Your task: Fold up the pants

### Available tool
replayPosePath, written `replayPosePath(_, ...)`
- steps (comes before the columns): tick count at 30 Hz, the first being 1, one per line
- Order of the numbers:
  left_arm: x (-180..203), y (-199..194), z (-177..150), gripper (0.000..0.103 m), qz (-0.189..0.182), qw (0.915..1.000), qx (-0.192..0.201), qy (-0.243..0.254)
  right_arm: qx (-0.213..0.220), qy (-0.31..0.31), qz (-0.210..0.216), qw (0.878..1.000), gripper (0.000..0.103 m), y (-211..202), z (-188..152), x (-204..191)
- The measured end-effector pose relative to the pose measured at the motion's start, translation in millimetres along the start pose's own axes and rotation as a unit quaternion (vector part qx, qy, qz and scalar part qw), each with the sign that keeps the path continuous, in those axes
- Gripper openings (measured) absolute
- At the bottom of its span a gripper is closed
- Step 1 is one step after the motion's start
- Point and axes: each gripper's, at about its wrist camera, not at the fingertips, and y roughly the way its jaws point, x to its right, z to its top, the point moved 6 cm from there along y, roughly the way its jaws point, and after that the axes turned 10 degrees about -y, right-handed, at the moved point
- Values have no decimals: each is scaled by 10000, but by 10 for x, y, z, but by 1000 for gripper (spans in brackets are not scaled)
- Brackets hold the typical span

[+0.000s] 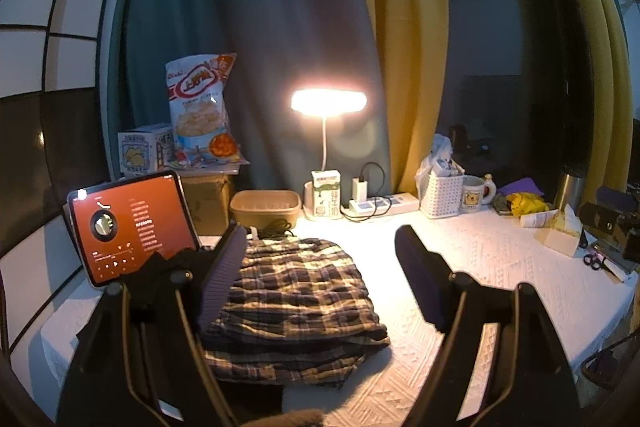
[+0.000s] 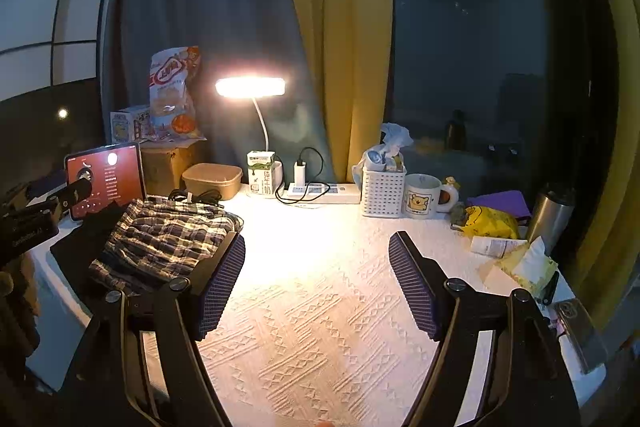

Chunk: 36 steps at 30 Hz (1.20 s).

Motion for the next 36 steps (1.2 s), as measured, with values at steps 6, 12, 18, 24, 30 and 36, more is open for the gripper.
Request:
replayPosePath(6, 24, -8, -11, 77, -13, 10000, -11, 1, 6, -3, -3, 10000, 77, 6, 4, 0)
replayPosePath(12, 40, 4, -35, 77, 15, 10000, -44, -14, 18, 5, 5, 10000, 78, 9, 8, -1)
replayPosePath(18, 78, -25, -51, 77, 8, 10000, -36, 20, 29, 31, -14, 10000, 78, 6, 0, -9)
replayPosePath(24, 86, -30, -63, 77, 16, 10000, -32, 26, 7, 18, -8, 10000, 77, 12, -16, -27)
replayPosePath(30, 94, -34, -68, 78, 44, 10000, -32, 35, -1, -1, 12, 10000, 77, 29, -16, -25)
replayPosePath(36, 101, -42, -57, 78, 44, 10000, -3, 62, -21, 0, 1, 10000, 78, 32, -22, -44)
